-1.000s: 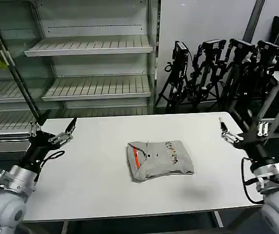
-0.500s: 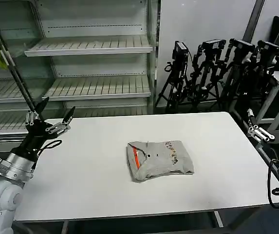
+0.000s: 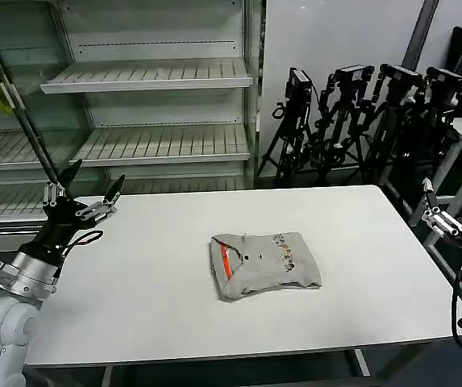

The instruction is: Fold and organize the clothes.

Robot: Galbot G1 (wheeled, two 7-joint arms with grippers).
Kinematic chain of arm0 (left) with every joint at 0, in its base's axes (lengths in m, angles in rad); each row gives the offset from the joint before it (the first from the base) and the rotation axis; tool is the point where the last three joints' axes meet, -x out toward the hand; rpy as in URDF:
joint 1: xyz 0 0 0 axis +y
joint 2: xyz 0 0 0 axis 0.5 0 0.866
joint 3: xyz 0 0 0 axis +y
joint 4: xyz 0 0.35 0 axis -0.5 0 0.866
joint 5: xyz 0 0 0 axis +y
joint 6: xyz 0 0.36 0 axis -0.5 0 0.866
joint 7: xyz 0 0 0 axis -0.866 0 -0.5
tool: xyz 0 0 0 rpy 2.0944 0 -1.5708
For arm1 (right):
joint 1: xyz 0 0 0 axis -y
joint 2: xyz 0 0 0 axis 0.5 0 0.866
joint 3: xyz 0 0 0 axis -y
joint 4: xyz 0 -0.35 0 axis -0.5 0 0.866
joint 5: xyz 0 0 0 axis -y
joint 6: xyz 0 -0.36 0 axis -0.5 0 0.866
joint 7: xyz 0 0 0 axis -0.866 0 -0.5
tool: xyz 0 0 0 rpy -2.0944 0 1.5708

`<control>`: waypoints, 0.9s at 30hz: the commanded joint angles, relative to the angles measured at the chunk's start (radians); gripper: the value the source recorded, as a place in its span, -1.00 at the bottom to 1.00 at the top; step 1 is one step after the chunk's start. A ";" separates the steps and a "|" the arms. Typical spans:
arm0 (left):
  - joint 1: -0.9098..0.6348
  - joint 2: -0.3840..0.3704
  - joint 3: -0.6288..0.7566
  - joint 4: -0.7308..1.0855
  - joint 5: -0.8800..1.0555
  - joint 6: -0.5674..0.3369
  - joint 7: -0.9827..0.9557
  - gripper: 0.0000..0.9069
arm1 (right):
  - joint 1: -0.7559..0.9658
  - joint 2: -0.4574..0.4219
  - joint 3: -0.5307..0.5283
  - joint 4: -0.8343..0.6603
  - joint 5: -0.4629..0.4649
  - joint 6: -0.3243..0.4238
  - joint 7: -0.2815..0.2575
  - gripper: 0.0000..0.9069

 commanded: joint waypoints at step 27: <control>-0.001 0.010 -0.018 -0.004 0.017 -0.001 0.015 1.00 | 0.057 0.036 -0.037 -0.098 -0.110 0.047 -0.050 1.00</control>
